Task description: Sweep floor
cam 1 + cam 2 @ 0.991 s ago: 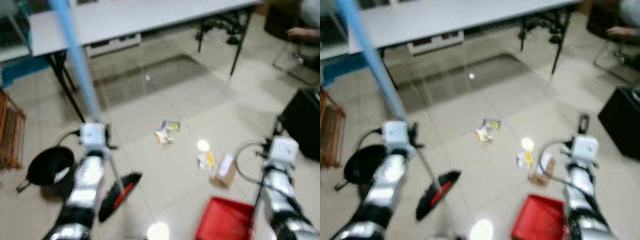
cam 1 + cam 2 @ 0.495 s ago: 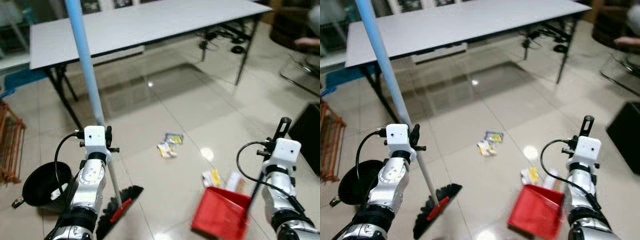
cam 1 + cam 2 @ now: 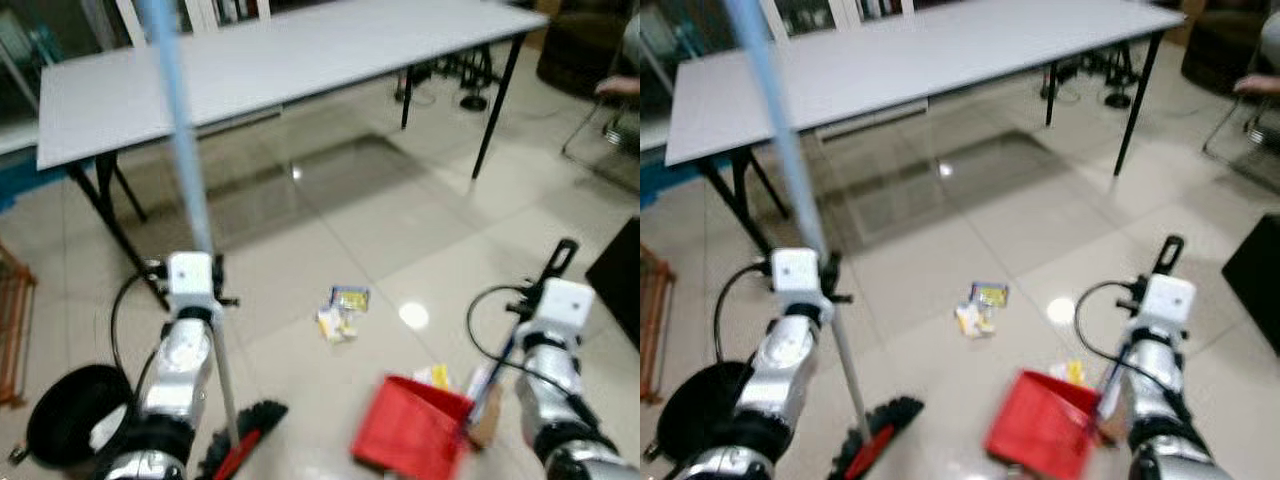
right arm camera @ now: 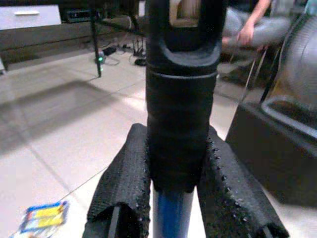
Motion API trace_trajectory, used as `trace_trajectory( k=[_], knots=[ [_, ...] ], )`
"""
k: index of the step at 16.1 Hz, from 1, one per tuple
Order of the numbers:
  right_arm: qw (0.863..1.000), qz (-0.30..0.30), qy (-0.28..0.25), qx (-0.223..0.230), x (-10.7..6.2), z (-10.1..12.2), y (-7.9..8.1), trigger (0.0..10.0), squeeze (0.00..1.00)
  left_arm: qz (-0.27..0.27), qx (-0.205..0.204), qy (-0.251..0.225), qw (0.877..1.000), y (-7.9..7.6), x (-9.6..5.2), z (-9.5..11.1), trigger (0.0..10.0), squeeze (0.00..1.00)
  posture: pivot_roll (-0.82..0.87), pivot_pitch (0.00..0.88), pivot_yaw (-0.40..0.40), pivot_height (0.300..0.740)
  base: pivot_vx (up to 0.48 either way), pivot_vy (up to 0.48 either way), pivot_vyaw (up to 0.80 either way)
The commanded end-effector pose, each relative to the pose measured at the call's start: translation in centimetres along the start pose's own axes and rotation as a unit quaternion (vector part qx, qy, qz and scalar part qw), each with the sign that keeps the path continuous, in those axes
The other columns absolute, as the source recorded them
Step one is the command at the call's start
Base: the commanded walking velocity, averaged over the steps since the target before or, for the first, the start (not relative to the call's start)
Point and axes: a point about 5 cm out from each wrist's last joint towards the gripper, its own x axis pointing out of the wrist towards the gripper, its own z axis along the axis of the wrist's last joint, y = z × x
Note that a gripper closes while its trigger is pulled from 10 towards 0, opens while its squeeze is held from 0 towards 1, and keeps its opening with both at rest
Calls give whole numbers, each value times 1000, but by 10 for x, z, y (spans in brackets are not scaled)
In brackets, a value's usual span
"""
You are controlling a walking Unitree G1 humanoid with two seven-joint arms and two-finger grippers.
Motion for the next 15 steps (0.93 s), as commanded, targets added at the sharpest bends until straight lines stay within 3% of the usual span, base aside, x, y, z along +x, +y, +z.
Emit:
trace_trajectory(
  k=[1, 10, 15],
  knots=[
    [1000, 5, -17, 14, 5, 10, 9, 10000, 0, 12, -2, -6, 1000, 10, 2, 4, 10000, 0, -22, 24, 50, 740, 480, 0, -800],
    [1000, 12, -18, 16, 6, 11, 12, 10000, 0, 12, -2, -7, 1000, 10, 2, 4, 10000, 0, -18, 43, 46, 740, 480, 0, 0],
    [1000, 11, -16, 21, 6, 10, 12, 10000, 0, 17, -3, -7, 1000, 11, 2, 4, 10000, 0, -15, 59, 45, 740, 480, 0, -800]
  ],
)
